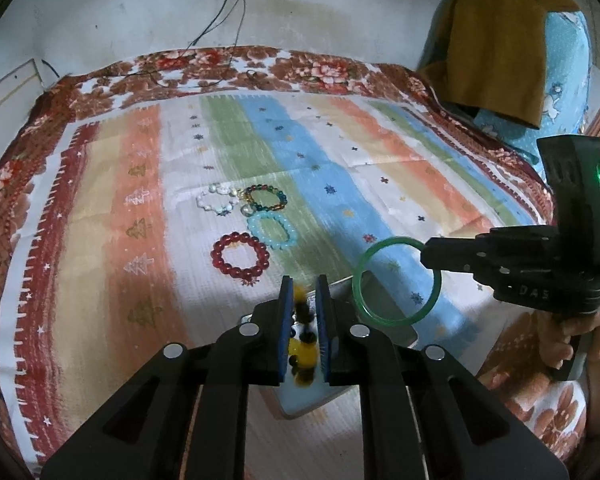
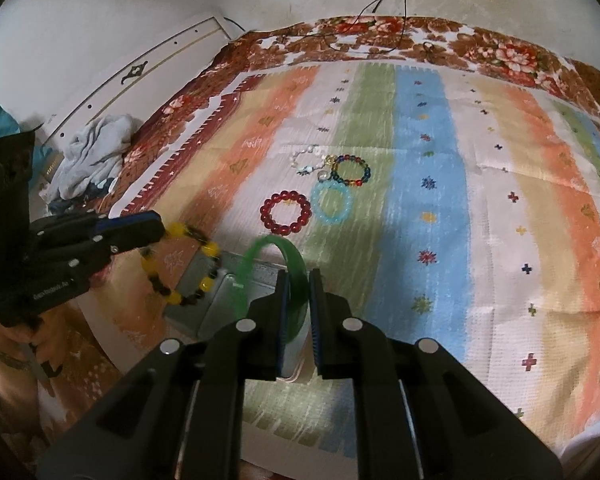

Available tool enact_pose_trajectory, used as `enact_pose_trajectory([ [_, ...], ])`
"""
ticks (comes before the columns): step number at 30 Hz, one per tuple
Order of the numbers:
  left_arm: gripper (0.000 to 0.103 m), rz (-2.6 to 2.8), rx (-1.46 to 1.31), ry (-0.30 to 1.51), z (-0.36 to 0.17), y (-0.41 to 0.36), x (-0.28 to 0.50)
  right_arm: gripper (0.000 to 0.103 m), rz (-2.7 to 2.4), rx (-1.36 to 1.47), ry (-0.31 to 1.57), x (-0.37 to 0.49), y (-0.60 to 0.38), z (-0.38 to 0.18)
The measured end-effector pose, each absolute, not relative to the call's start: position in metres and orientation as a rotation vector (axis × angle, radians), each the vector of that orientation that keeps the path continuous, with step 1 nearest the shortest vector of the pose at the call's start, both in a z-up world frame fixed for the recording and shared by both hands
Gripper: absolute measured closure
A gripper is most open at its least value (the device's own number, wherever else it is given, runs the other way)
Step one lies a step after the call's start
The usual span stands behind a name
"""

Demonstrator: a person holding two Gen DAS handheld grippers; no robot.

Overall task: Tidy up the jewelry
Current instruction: 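Open right gripper dropping green bangle into tin while left drops yellow-black bracelet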

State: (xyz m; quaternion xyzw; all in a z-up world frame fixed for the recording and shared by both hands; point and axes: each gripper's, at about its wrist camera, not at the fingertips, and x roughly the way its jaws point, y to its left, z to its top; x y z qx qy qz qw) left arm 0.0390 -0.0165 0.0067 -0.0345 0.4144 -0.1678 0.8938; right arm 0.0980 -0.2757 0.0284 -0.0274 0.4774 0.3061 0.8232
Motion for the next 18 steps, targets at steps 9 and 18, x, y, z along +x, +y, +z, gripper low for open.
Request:
enact_pose_trajectory([
  [9,0.06,-0.291,-0.066,0.875,0.001,-0.005,0.047,0.059,0.615,-0.07,1.029,0.106,-0.278,0.023],
  [18,0.059,-0.244,-0.056,0.906,-0.008,0.004,0.065,0.053,0.588,-0.062,1.051,0.123,-0.28,0.019],
])
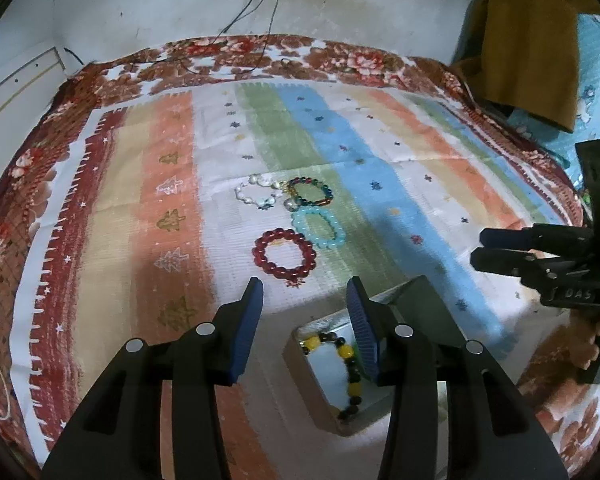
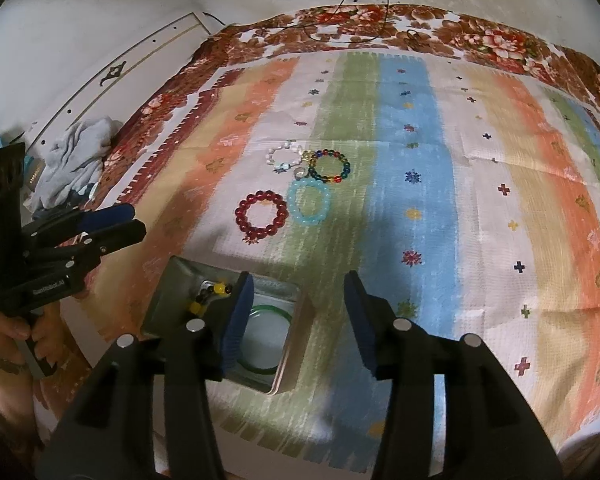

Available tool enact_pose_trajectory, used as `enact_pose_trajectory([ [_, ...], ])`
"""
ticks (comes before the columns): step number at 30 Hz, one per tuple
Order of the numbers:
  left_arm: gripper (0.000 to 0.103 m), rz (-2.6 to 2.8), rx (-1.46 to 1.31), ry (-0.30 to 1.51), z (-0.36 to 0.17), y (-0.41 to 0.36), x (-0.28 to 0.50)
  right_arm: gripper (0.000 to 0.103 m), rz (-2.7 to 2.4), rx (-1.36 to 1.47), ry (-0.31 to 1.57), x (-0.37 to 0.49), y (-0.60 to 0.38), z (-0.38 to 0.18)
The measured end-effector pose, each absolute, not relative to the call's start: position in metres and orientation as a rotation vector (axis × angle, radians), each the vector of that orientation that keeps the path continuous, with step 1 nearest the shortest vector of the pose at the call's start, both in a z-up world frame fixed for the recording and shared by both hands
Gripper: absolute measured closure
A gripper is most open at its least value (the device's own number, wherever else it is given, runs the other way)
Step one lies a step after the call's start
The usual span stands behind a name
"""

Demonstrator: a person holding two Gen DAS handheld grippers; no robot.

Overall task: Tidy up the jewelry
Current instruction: 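Open right gripper dropping green bangle into tin while left drops yellow-black bracelet, then move left gripper to white bead bracelet while right gripper moves to light blue bracelet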

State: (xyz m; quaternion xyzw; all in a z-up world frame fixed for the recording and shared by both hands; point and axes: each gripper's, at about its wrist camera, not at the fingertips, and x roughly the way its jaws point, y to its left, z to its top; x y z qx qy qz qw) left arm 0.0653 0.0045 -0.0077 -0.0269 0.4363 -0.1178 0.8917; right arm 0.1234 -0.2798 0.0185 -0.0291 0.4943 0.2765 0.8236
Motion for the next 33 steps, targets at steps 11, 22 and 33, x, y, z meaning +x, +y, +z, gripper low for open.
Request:
enact_pose_trajectory([
  [11,0.059,-0.224,-0.029,0.94,-0.013,0.006,0.089,0.049,0.567,-0.057,1.073,0.144,-0.278,0.014],
  [22,0.055,-0.217,-0.026,0.975,-0.019,0.008,0.109,0.044,0.545,-0.074,1.088,0.169,-0.27,0.008],
  [33,0.055,-0.201,-0.031,0.999,-0.024,0.015,0.137,0.041,0.547,-0.083,1.114,0.191,-0.257,0.001],
])
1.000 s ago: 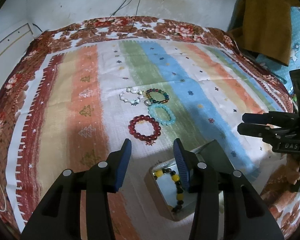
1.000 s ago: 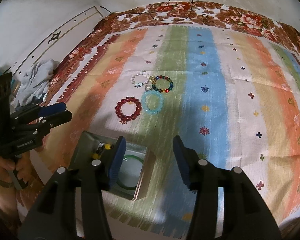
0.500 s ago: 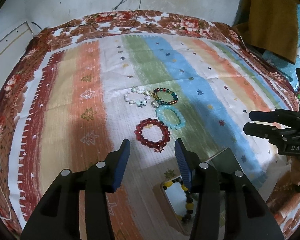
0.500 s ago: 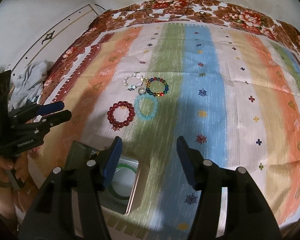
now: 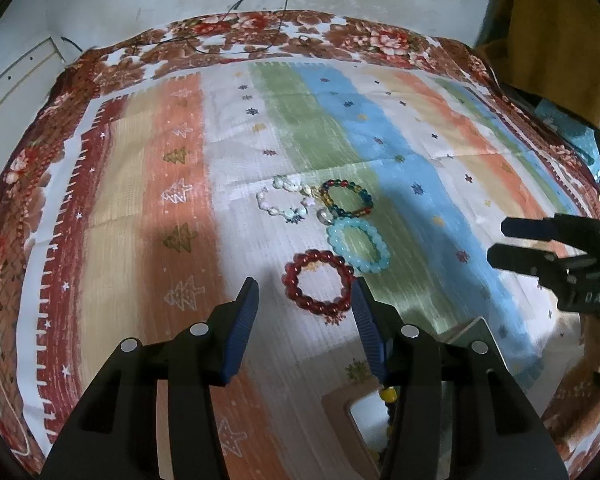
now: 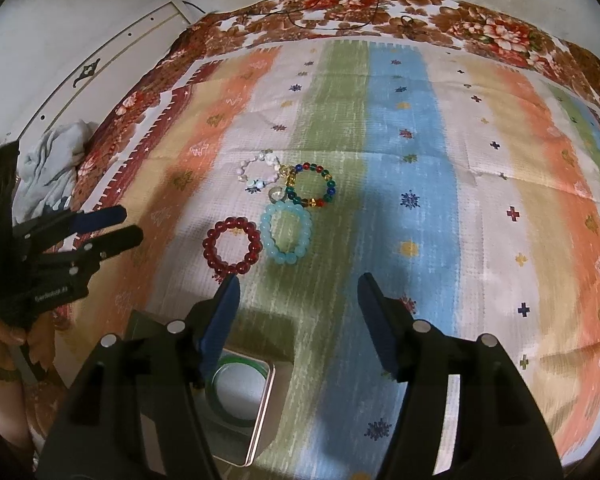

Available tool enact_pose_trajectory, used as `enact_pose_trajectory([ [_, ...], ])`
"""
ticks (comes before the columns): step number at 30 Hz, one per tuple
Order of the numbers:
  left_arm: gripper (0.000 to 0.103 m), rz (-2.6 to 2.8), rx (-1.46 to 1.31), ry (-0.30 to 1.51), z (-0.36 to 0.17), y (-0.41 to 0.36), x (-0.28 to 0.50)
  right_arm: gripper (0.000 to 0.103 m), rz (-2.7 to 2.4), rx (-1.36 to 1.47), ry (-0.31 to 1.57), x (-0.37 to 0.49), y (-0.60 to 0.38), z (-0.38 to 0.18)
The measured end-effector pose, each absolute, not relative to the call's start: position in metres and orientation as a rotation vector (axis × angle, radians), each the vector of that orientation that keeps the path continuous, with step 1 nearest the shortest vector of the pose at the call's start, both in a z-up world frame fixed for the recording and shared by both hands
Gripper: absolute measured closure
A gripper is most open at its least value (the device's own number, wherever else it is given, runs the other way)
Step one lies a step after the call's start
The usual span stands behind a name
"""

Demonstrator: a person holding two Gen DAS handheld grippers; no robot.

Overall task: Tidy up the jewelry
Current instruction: 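Move left gripper to white bead bracelet while right gripper moves to light blue bracelet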

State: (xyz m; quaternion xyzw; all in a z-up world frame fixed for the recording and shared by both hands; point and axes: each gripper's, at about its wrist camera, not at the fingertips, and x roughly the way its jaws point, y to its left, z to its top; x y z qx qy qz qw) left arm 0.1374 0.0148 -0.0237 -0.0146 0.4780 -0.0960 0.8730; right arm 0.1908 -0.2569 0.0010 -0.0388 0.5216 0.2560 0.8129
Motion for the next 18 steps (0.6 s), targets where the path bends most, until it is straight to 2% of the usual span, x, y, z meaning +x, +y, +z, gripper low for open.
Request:
enact_pose_trajectory([
  [18,0.055,-0.19,-0.03,1.026,-0.032,0.019,0.166,0.038,0.543,-0.09,1.173,0.216,-0.243,-0.018],
])
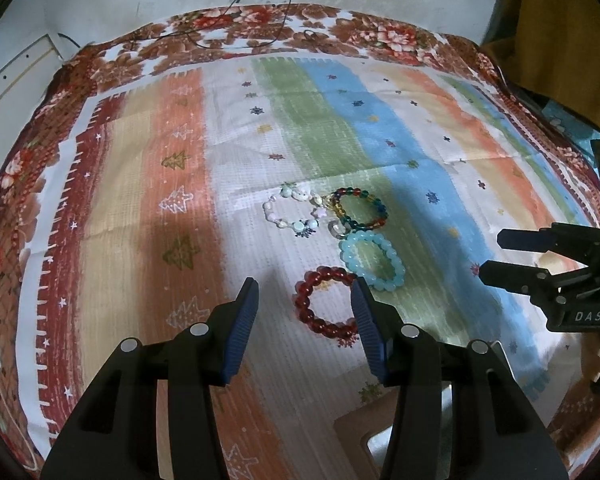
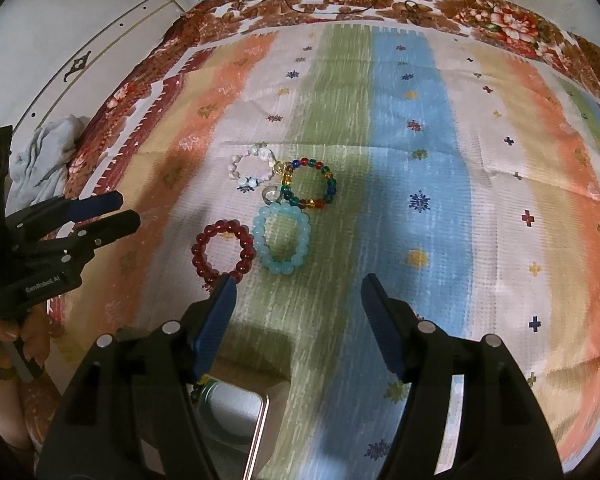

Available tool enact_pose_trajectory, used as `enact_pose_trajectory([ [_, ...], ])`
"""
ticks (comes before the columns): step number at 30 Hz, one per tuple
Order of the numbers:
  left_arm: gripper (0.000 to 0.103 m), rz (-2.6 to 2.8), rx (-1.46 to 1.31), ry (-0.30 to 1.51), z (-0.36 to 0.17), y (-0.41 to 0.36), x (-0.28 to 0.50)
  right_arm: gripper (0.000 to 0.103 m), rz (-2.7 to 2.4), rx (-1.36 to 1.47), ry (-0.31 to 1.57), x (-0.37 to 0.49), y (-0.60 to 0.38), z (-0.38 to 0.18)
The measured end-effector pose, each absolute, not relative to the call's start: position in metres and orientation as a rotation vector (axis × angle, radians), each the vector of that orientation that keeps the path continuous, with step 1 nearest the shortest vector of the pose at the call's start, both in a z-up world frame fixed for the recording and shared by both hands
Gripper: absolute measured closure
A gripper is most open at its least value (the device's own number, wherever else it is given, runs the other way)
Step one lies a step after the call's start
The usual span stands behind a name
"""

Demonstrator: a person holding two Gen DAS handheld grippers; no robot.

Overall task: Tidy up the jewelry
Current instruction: 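Move left gripper to white bead bracelet while right gripper moves to light blue bracelet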

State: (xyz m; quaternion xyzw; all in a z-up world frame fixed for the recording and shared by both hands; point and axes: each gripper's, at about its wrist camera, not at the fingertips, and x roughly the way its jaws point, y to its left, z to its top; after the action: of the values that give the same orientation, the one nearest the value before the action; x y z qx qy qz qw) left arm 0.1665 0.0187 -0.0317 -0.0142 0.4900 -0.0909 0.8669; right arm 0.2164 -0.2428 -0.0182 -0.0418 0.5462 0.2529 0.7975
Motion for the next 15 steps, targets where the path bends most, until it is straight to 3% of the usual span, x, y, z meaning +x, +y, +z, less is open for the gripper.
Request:
enact_pose_trajectory([
  [15,0.055,-0.153,-0.051,1.071,-0.048,0.032,0.199,0.038,0.538,-0.078,1.227,0.239,-0.232,-0.037],
])
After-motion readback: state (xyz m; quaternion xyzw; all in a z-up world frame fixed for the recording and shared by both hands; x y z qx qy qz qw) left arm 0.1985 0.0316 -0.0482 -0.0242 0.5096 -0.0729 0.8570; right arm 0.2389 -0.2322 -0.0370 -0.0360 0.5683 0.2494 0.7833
